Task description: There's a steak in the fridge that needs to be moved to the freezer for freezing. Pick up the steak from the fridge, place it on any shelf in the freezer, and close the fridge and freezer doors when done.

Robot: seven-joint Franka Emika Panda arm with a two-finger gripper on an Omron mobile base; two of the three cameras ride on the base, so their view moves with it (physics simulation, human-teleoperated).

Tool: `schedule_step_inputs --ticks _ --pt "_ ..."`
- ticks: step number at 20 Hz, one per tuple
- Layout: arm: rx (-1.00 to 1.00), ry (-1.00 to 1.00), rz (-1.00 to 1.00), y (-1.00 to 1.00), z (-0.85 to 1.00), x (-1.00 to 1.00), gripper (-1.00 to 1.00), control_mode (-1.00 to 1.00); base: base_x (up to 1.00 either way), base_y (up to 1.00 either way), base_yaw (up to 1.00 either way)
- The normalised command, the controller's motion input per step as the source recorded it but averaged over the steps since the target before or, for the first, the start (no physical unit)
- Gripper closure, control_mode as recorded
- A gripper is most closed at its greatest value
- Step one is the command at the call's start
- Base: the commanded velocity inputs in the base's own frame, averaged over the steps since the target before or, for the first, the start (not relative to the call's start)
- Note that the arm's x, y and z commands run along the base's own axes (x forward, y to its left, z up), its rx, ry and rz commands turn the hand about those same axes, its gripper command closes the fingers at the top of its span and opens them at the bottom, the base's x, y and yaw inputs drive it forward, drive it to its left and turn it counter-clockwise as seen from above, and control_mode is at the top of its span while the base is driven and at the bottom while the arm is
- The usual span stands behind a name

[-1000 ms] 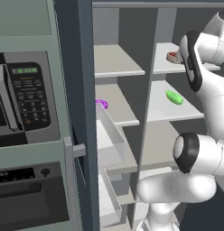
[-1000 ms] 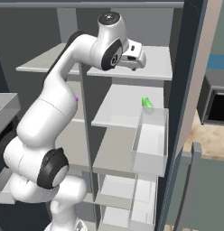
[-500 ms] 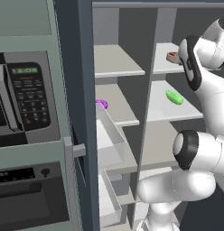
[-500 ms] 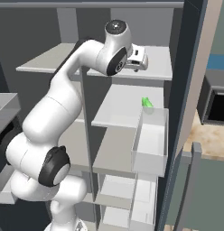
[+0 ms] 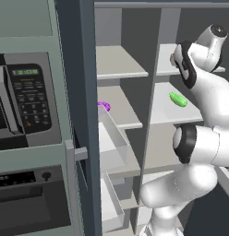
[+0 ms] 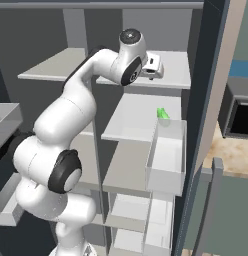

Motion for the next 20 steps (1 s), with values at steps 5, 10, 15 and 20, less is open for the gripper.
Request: schedule_step_inputs --ticks 5,10,15,20 --pt "0.0 0.01 0.02 -0.03 -0.01 0.42 -1.0 -1.0 0.0 0.0 0.0" --pt "0.0 0.0 0.02 -0.21 -0.01 0.42 -1.0 -1.0 0.0 0.0 0.0" --pt "0.0 0.04 0.03 -0.19 -0.01 0.39 -1.0 -1.0 0.0 0.0 0.0" --pt "0.0 0.0 0.05 -0.09 -0.03 0.31 -1.0 -1.0 0.0 0.0 0.0"
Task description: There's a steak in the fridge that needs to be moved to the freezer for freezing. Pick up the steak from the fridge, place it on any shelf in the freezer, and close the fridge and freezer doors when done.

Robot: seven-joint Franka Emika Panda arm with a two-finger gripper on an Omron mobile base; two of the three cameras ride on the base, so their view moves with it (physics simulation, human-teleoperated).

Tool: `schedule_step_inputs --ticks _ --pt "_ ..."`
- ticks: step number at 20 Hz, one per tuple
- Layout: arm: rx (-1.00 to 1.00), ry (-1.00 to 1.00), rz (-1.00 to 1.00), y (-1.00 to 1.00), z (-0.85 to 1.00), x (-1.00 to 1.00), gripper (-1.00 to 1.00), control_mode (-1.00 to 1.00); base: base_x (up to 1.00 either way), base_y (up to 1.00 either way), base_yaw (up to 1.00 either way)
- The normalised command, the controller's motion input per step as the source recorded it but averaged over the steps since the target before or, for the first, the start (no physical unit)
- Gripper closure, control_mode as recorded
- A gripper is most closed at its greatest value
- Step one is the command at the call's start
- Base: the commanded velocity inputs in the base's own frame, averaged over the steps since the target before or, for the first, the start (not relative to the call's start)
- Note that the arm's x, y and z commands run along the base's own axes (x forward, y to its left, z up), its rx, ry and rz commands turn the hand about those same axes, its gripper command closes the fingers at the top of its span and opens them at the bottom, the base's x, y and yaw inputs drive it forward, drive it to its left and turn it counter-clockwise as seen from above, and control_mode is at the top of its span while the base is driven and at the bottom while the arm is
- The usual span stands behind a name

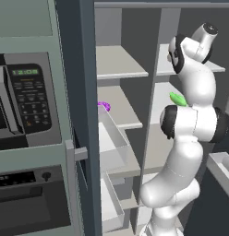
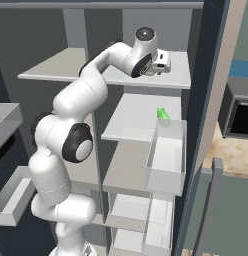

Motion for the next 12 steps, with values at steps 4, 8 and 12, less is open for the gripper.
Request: schedule_step_inputs --ticks 4,8,12 --pt "-0.02 0.03 0.05 0.14 -0.45 0.2 1.0 -1.0 0.0 0.0 0.0" --pt "-0.01 -0.01 0.08 0.3 -0.63 0.05 1.0 -1.0 0.0 0.0 0.0" --pt "0.0 -0.12 0.08 0.34 -0.39 -0.11 1.0 -1.0 0.0 0.0 0.0"
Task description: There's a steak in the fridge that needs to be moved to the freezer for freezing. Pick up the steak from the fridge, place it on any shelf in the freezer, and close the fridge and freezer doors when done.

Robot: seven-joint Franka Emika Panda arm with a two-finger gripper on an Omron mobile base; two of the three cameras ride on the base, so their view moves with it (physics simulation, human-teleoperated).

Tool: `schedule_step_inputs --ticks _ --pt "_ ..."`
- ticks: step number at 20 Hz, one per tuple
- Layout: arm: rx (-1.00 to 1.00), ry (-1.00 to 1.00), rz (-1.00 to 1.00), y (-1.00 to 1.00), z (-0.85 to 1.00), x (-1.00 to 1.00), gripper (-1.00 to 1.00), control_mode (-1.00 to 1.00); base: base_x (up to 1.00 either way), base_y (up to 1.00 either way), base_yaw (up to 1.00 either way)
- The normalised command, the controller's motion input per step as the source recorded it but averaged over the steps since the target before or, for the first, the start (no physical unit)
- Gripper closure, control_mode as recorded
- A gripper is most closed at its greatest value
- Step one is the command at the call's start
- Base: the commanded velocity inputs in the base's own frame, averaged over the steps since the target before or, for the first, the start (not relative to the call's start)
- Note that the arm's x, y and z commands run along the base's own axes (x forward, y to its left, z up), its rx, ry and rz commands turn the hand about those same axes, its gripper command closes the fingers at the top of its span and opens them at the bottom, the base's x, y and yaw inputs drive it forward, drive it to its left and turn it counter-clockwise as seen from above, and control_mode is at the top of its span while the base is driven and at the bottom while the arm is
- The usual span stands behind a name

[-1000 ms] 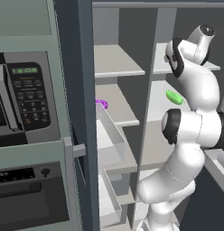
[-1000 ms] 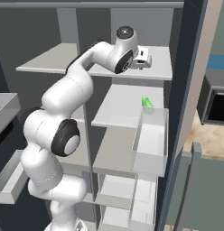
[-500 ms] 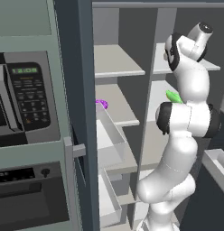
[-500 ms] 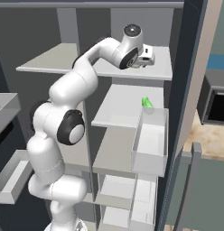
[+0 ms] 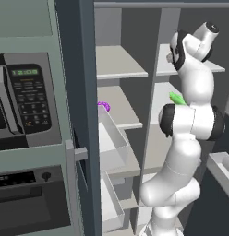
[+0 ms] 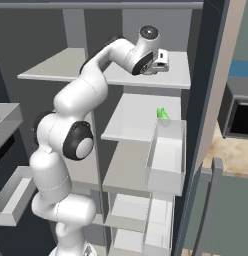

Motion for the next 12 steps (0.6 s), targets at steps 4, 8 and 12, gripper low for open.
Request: schedule_step_inputs --ticks 4,8,12 --pt "0.0 -0.39 0.12 0.34 -0.28 -0.88 1.0 -1.0 0.0 0.0 0.0" --pt "0.0 -0.18 0.05 0.53 0.0 -1.0 1.0 -1.0 0.0 0.0 0.0" --pt "-0.04 -0.01 0.02 0.48 0.31 -0.98 1.0 -1.0 0.0 0.0 0.0"
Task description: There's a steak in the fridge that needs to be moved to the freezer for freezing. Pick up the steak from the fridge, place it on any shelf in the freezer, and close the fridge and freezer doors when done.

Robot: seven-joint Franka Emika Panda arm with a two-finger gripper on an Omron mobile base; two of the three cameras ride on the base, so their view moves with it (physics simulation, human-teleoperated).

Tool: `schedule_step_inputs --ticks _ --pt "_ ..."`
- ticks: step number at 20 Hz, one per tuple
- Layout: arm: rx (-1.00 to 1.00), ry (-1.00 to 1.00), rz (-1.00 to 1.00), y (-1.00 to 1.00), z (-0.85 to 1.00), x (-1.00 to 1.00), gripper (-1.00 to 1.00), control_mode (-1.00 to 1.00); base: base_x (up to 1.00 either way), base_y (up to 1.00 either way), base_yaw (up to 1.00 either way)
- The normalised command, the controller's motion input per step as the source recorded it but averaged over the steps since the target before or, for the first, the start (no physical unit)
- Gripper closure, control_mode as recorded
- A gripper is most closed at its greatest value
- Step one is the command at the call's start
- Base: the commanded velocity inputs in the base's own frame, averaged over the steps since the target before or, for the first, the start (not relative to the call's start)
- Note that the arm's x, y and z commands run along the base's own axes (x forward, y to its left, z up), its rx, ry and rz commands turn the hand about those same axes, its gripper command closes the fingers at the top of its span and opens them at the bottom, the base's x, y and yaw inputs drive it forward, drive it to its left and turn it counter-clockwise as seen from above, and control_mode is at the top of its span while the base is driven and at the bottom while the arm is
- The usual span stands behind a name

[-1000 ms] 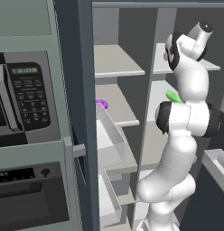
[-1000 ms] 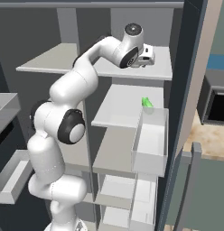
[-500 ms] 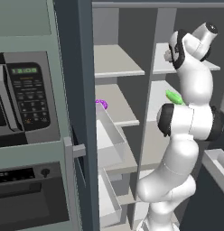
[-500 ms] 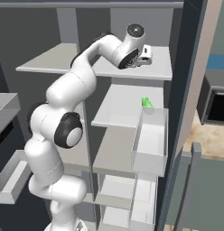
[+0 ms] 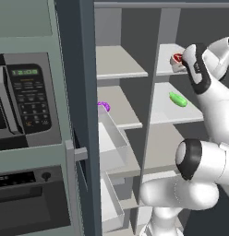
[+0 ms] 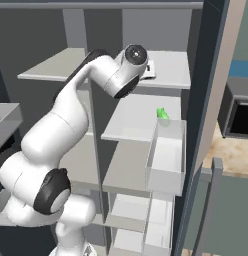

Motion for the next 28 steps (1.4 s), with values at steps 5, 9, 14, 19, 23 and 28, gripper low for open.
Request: schedule_step_inputs --ticks 5,9,14,19,23,28 --pt "-0.18 -0.02 0.0 0.27 0.77 -1.0 1.0 -1.0 0.0 0.0 0.0" --pt "-0.11 0.03 0.0 0.16 0.68 -1.0 1.0 -1.0 0.0 0.0 0.0" --pt "-0.01 0.02 0.0 0.1 0.28 -1.0 1.0 -1.0 0.0 0.0 0.0" --pt "0.15 -0.03 0.0 0.18 0.13 -1.0 1.0 -1.0 0.0 0.0 0.0" --pt "0.26 0.0 0.0 0.27 0.04 -0.94 1.0 -1.0 0.0 0.0 0.0" --pt "0.2 -0.06 0.0 0.35 0.0 -0.88 1.0 -1.0 0.0 0.0 0.0"
